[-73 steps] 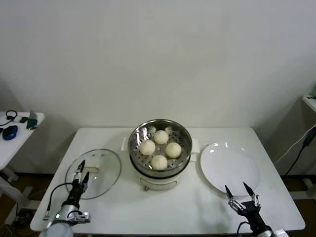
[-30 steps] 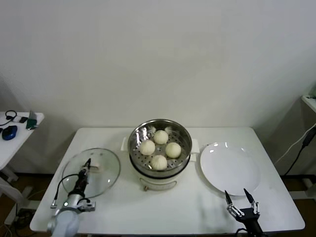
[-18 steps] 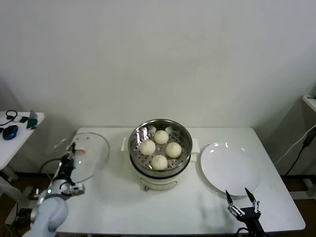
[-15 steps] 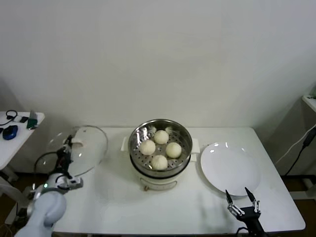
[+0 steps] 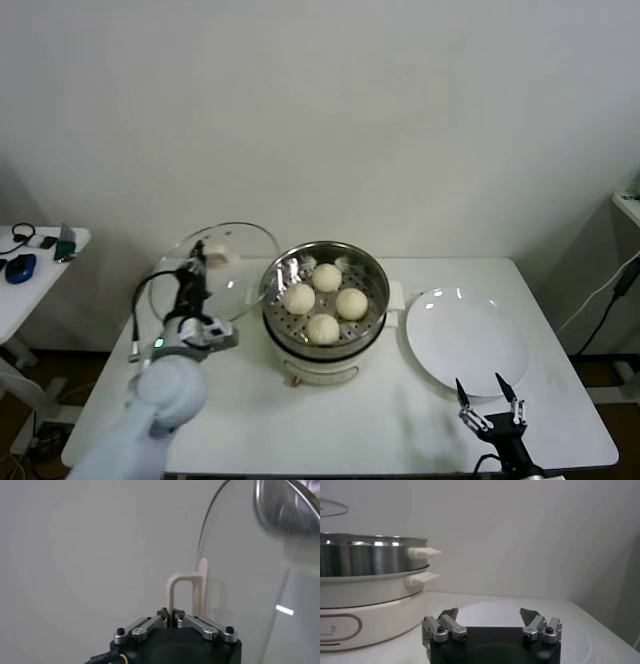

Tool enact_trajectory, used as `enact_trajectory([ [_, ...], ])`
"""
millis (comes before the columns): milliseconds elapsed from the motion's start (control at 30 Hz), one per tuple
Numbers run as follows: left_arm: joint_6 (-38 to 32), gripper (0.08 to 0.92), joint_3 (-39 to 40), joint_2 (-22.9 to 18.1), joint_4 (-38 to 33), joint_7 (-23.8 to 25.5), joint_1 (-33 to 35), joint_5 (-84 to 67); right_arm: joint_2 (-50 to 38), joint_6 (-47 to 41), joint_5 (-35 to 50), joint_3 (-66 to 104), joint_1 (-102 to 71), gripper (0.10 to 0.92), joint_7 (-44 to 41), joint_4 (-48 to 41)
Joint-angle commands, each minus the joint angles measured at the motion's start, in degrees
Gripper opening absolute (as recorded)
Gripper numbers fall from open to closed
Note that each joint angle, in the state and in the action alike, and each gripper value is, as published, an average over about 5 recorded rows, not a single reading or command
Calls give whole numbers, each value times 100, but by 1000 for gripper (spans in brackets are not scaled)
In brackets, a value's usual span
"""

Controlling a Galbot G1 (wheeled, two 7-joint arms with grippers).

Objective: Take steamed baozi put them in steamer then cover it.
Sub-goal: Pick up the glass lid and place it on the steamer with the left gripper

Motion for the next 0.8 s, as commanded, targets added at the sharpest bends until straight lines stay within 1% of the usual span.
enact_trajectory([
  [33, 938, 148, 1778, -1503, 220, 1004, -1062, 1597, -5, 120, -86, -5, 130, 823, 24, -93],
  [133, 900, 148, 1921, -1983, 462, 1043, -999, 2012, -18, 165, -81, -10, 180, 823, 30, -153],
  [233, 801, 148, 1963, -2372, 686, 1036, -861, 2404, -23, 213, -72, -8, 201, 823, 36, -173],
  [400, 651, 148, 1978, -2805, 1000, 1012, -750, 2917, -38, 315, -53, 6, 188, 823, 54, -211],
  [600, 515, 148, 1993, -3053, 1247, 996, -665, 3285, -49, 453, -25, 3, 167, 823, 91, -319],
  [800, 466, 148, 1981, -3053, 1429, 993, -660, 3397, -42, 519, 32, -4, 147, 823, 103, -337],
])
